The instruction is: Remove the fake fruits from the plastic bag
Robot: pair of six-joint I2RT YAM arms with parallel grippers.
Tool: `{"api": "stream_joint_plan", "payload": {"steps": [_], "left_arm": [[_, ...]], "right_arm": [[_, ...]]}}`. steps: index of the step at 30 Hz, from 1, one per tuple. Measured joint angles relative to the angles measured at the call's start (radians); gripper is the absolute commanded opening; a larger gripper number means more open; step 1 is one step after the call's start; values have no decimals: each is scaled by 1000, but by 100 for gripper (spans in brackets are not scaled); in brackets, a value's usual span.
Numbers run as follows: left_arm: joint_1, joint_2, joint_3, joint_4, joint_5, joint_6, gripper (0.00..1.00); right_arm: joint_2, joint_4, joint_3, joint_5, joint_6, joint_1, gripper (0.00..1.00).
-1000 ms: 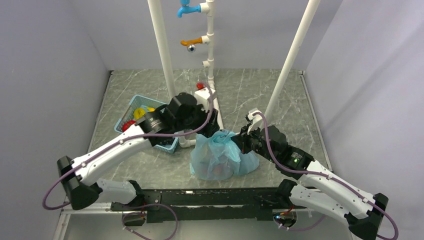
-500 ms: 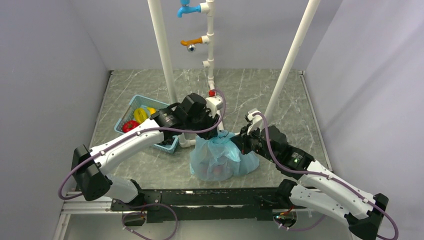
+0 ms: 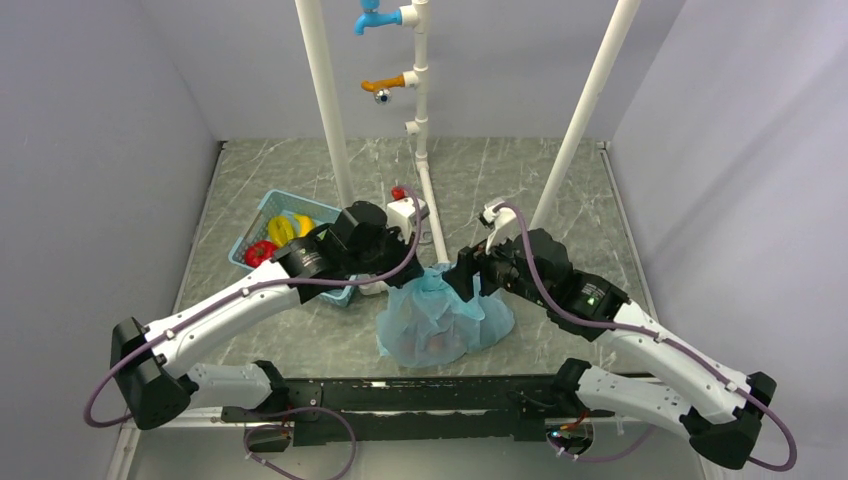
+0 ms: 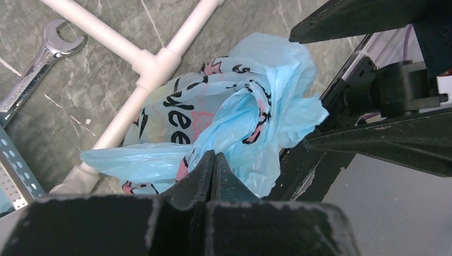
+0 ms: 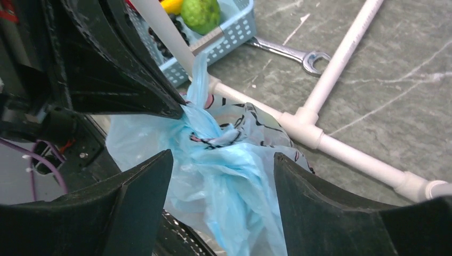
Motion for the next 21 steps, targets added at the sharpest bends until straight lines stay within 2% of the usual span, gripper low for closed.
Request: {"api": "stream_joint_plan", "payload": {"steps": [9,18,20,21], "left_arm": [[0,-28,-12,13,-36,-58,0],[0,-31,-24,20,-50,-77,0],[0,-32,-24,22,-53,-84,0],[0,-34,-24,23,-54,-85,0]], "right_arm": [[109,-31,111,-34,14,3,67],[134,-14,40,-21,9,3,62],[133,6,10,-3,14,3,58],[130,18,-5,2,19,3,54]]}}
